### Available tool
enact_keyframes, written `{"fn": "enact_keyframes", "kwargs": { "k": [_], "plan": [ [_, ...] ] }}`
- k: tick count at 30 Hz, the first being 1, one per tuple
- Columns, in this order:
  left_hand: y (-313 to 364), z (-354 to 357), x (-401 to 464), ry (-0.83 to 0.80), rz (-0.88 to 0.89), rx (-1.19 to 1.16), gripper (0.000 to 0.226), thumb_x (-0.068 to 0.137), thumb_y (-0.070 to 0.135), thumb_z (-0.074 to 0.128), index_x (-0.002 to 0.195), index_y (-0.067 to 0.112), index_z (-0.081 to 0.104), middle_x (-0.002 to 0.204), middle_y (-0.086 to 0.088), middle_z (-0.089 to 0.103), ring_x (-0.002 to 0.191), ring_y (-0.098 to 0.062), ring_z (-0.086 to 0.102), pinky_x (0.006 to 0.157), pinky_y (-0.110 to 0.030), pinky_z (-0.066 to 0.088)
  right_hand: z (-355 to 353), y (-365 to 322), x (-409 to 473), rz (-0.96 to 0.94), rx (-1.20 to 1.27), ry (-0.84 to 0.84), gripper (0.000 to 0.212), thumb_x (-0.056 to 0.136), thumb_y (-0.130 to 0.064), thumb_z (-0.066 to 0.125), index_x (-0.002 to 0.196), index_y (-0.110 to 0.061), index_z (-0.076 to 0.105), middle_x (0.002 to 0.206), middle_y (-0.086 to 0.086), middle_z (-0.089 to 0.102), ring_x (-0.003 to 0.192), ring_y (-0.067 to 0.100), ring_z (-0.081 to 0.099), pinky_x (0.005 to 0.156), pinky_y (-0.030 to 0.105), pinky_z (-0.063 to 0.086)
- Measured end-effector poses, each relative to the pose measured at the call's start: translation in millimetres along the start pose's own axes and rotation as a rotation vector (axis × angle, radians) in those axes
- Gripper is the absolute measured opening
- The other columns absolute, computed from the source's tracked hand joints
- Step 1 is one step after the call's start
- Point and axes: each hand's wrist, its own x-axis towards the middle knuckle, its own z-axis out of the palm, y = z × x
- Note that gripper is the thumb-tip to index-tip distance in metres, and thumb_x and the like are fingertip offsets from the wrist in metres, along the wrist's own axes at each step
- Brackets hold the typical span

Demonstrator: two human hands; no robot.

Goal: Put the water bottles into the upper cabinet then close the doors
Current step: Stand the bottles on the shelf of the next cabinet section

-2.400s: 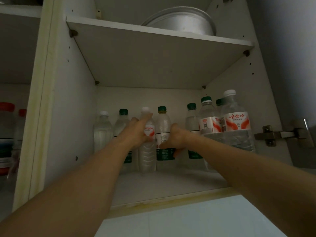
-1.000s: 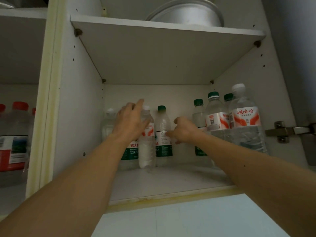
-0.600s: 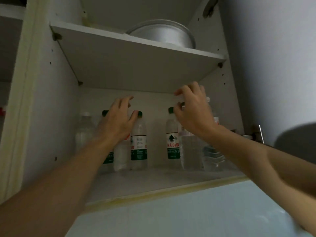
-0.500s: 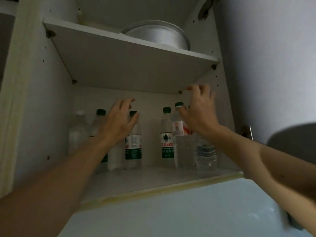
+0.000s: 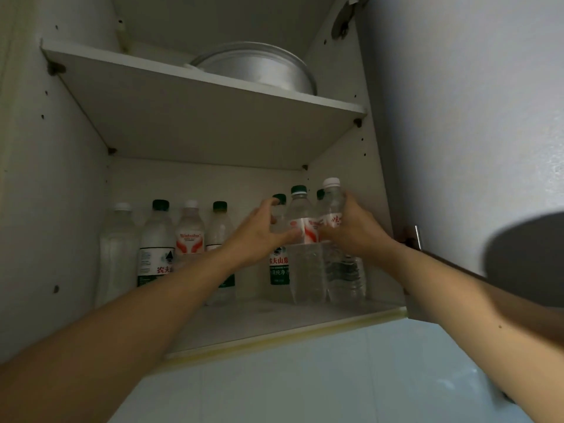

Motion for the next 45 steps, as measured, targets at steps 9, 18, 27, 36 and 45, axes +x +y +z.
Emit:
{"fn": "enact_keyframes", "kwargs": {
  "k": [9, 18, 27, 36, 45],
  "plan": [
    [25, 34, 20, 0.023, -0.195, -0.315, 0.083, 0.078, 0.034, 0.084, 0.145, 0.020, 0.037, 0.126, -0.002, 0.060, 0.105, -0.019, 0.065, 0.084, -0.040, 0.059, -5, 4, 6, 0.017, 0.046, -0.038, 0.060, 0.084, -0.022, 0.080, 0.133, -0.017, 0.045, 0.119, 0.005, 0.064, 0.102, 0.022, 0.066, 0.086, 0.040, 0.058],
    [17, -13, -9, 0.115, -0.275, -0.299, 0.071, 0.082, 0.021, 0.079, 0.143, 0.022, 0.043, 0.108, 0.005, 0.062, 0.086, -0.014, 0.070, 0.058, -0.025, 0.059, -10, 3, 4, 0.043, 0.047, -0.062, 0.062, 0.088, -0.018, 0.074, 0.139, -0.017, 0.039, 0.126, 0.009, 0.059, 0.110, 0.027, 0.062, 0.087, 0.039, 0.053],
    [-17, -85, -57, 0.287, -0.378, 0.029, 0.069, 0.083, 0.021, 0.079, 0.143, 0.018, 0.044, 0.109, -0.001, 0.063, 0.088, -0.020, 0.069, 0.074, -0.040, 0.061, -10, 0, -2, 0.055, 0.052, -0.080, 0.060, 0.089, -0.017, 0.073, 0.139, -0.015, 0.040, 0.127, 0.012, 0.058, 0.112, 0.031, 0.061, 0.097, 0.052, 0.052],
    [-54, -119, -76, 0.536, -0.463, 0.289, 0.066, 0.078, 0.017, 0.084, 0.134, 0.008, 0.051, 0.113, -0.011, 0.062, 0.091, -0.027, 0.062, 0.078, -0.045, 0.054, -9, 1, -1, 0.040, 0.065, -0.075, 0.056, 0.089, -0.017, 0.073, 0.135, -0.014, 0.041, 0.120, 0.010, 0.061, 0.104, 0.027, 0.063, 0.074, 0.034, 0.049],
    [-34, -95, -63, 0.530, -0.226, 0.877, 0.079, 0.083, 0.040, 0.075, 0.144, 0.013, 0.032, 0.142, -0.022, 0.031, 0.125, -0.044, 0.037, 0.098, -0.054, 0.043, -6, 5, 2, 0.041, 0.069, -0.066, 0.056, 0.088, -0.017, 0.074, 0.133, -0.013, 0.041, 0.121, 0.011, 0.060, 0.099, 0.024, 0.062, 0.070, 0.031, 0.046]
  ]
}}
